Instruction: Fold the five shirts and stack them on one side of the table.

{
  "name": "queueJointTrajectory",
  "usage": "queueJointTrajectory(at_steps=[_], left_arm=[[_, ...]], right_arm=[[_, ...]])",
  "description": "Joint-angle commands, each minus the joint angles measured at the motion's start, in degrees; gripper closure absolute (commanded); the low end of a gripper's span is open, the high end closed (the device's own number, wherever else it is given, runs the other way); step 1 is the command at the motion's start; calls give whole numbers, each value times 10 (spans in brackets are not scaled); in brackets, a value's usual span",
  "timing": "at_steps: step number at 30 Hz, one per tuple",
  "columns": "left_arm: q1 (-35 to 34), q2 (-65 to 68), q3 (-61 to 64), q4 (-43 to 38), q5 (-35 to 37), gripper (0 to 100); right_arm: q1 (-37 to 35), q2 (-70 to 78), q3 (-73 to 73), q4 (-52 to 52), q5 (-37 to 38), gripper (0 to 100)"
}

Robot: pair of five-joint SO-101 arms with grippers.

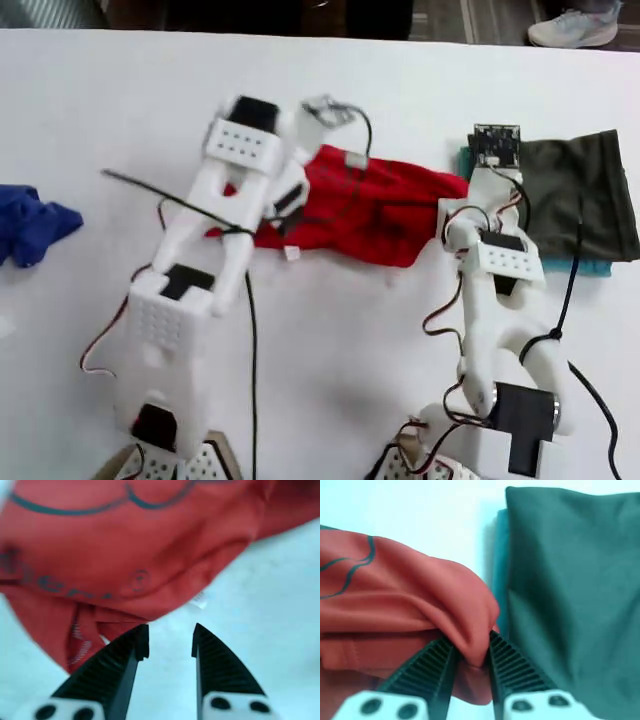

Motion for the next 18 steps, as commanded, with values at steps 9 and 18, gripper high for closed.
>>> queueJointTrajectory(at_steps=[9, 18], left_arm=[[7, -33, 116, -164, -4, 865], [-18, -38, 274, -324, -22, 868]], right_arm=[[9, -4, -8, -12, -5, 978], [9, -4, -8, -12, -5, 978]])
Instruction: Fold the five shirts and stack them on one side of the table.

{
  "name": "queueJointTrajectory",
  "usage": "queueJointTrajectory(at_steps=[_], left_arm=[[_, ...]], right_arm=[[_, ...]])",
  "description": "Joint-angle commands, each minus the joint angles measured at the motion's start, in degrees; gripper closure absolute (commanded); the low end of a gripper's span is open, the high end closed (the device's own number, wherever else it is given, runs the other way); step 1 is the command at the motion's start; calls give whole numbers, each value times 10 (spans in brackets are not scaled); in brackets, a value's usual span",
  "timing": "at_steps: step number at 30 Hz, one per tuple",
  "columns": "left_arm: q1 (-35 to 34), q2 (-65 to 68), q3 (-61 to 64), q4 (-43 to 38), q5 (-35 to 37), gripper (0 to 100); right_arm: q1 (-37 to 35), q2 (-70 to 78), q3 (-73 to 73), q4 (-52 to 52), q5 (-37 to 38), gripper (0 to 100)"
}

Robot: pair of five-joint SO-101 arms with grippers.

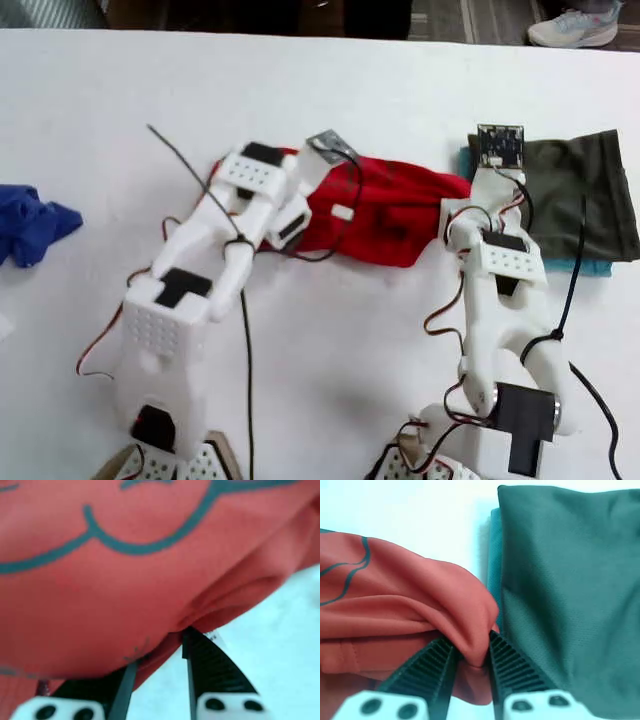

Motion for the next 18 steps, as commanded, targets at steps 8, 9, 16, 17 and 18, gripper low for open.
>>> queueJointTrajectory(at_steps=[8, 9, 16, 17, 18], left_arm=[[-79, -25, -41, -34, -3, 977], [-86, -25, -51, -33, -3, 975], [-91, -50, -152, 68, 19, 974], [-89, -59, -172, 91, 22, 974], [-83, -67, -192, 111, 22, 974]], right_arm=[[5, -1, -8, -12, -5, 978], [5, -1, -8, -13, -5, 978], [5, 1, -6, -24, -5, 978], [5, 1, -5, -24, -5, 978], [5, 0, -5, -22, -5, 978]])
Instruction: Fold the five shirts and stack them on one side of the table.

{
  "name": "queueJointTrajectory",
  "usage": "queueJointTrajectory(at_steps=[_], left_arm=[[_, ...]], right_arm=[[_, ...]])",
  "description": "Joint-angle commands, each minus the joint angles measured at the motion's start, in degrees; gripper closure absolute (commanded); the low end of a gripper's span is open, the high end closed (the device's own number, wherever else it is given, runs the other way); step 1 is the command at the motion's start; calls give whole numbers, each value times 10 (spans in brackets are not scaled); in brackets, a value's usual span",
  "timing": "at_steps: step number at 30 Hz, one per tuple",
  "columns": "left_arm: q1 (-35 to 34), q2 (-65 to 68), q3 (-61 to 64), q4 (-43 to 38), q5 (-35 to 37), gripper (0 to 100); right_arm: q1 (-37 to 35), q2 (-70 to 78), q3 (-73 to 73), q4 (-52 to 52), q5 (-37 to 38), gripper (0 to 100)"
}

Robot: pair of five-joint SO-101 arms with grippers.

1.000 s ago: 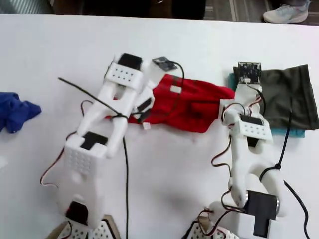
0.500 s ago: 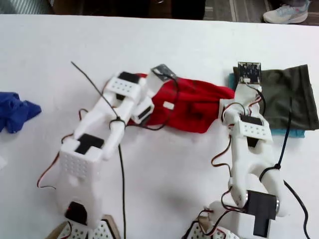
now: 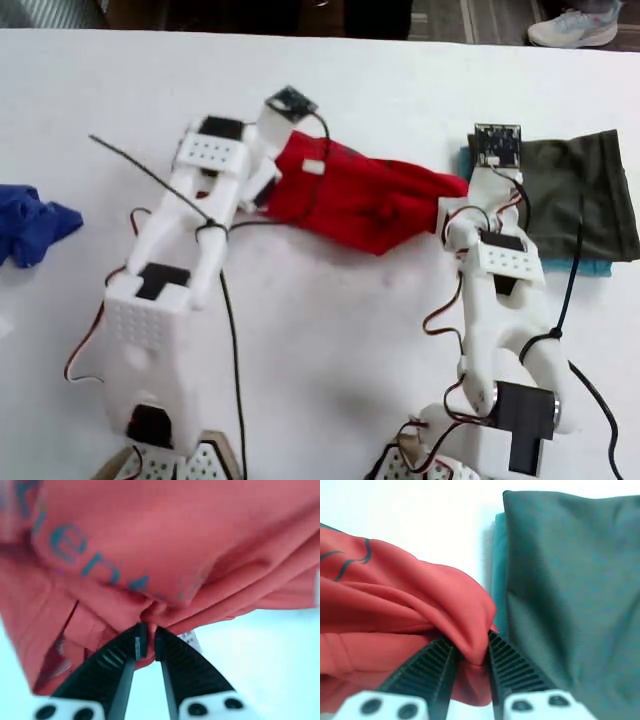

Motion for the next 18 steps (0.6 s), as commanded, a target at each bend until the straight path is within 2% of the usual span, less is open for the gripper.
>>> queueJointTrajectory(at_steps=[1, 5, 10, 14, 18], left_arm=[[-2, -65, -84, 75, 7, 974], [19, -96, -153, 158, 4, 974], [47, -134, -229, 246, 4, 974], [45, -191, -236, 251, 6, 974], [44, -277, -189, 251, 6, 974]], right_arm=[[6, -7, -4, -8, -5, 978], [5, -29, -4, 4, -5, 978], [-8, -138, -4, 74, -1, 978], [-43, -255, -4, 154, 1, 978], [-74, -386, -4, 241, 4, 978]])
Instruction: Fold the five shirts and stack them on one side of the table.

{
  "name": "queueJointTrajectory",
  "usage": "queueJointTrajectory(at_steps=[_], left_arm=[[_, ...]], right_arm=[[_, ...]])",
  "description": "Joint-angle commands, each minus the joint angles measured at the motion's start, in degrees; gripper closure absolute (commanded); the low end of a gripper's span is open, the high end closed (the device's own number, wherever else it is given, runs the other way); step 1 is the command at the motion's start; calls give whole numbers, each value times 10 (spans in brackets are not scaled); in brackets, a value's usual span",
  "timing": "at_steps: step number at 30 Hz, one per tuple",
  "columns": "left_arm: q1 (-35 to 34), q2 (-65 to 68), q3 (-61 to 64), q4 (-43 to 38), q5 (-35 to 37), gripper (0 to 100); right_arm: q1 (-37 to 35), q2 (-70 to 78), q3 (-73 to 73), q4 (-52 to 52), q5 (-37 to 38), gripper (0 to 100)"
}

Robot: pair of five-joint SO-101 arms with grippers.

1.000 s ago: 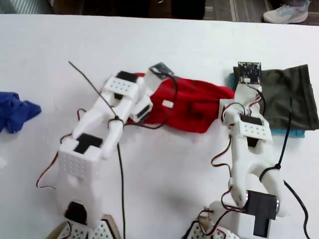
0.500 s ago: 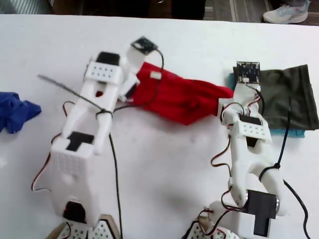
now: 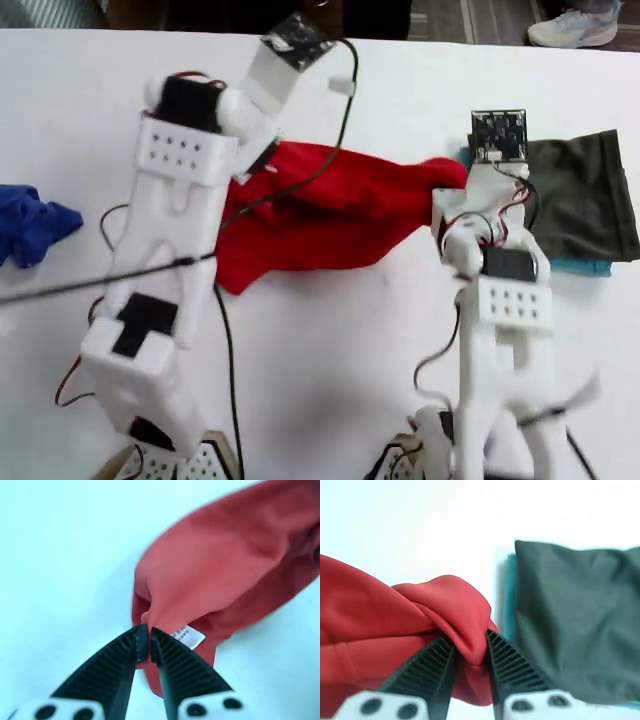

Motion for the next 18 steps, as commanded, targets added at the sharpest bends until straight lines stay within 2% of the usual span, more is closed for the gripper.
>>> queueJointTrajectory(at_steps=[1, 5, 9, 13, 18], left_arm=[[2, -113, 42, 10, 1, 974], [-4, -234, 183, 9, -2, 974], [-56, -326, 357, -20, -4, 974], [-123, -339, 567, -131, -56, 974], [-148, -301, 767, -297, -98, 974]], right_arm=[[-33, -131, -4, 73, 17, 978], [-59, -215, 1, 148, 53, 978], [-58, -247, 56, 160, 88, 978], [-58, -248, 175, 80, 127, 978], [-58, -248, 266, -17, 149, 978]])
